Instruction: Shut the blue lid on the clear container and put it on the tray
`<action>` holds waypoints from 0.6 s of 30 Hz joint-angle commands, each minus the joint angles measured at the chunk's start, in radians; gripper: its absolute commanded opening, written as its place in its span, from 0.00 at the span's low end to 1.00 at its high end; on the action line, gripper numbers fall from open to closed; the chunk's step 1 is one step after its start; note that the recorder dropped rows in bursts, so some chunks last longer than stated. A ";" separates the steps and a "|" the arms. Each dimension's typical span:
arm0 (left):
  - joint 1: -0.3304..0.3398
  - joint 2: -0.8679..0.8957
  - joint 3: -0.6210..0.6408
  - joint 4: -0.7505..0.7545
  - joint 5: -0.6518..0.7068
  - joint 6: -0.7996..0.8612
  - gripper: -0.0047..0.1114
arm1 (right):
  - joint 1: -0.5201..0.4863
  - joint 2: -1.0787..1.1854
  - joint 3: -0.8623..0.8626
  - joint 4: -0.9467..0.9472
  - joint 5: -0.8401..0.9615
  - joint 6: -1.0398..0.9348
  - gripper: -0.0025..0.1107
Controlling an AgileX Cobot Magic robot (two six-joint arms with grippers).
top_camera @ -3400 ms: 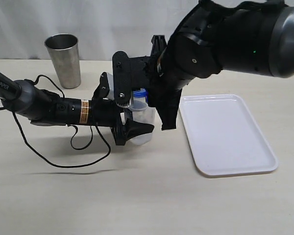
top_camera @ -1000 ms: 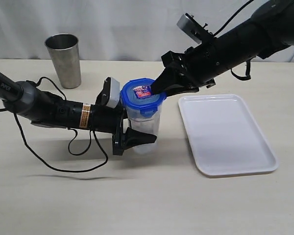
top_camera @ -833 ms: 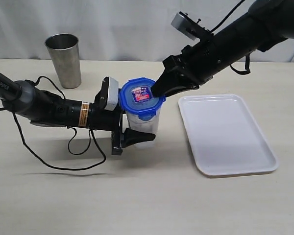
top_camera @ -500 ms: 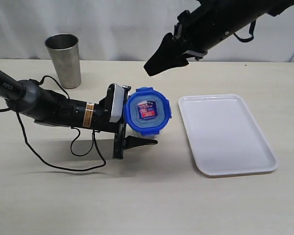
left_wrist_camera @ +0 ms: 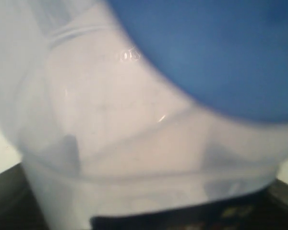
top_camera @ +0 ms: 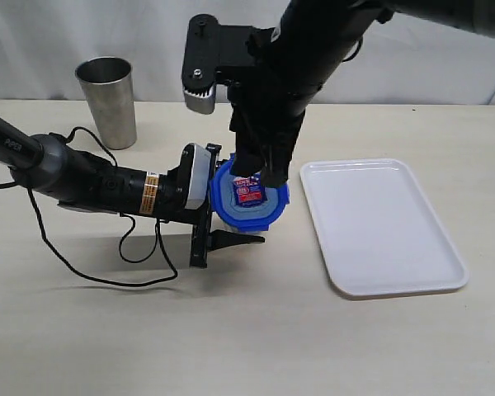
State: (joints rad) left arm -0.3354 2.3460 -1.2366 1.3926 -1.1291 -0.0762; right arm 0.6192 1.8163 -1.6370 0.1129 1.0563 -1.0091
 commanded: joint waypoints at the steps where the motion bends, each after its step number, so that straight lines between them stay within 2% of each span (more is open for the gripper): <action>1: 0.000 -0.013 -0.003 -0.006 -0.006 -0.006 0.04 | 0.024 0.037 -0.002 -0.104 -0.033 0.057 0.51; 8: 0.000 -0.013 -0.003 -0.006 -0.006 -0.006 0.04 | 0.021 0.082 -0.002 -0.104 0.030 0.034 0.45; 14: 0.000 -0.013 -0.003 -0.008 -0.006 -0.030 0.04 | 0.021 0.128 -0.002 -0.113 0.099 0.059 0.45; 18: 0.000 -0.013 -0.003 -0.008 -0.020 -0.035 0.04 | 0.021 0.153 -0.002 -0.105 0.101 0.059 0.37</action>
State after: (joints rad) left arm -0.3354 2.3460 -1.2366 1.3854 -1.1179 -0.0761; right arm 0.6416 1.9083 -1.6639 0.0163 1.1169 -0.9549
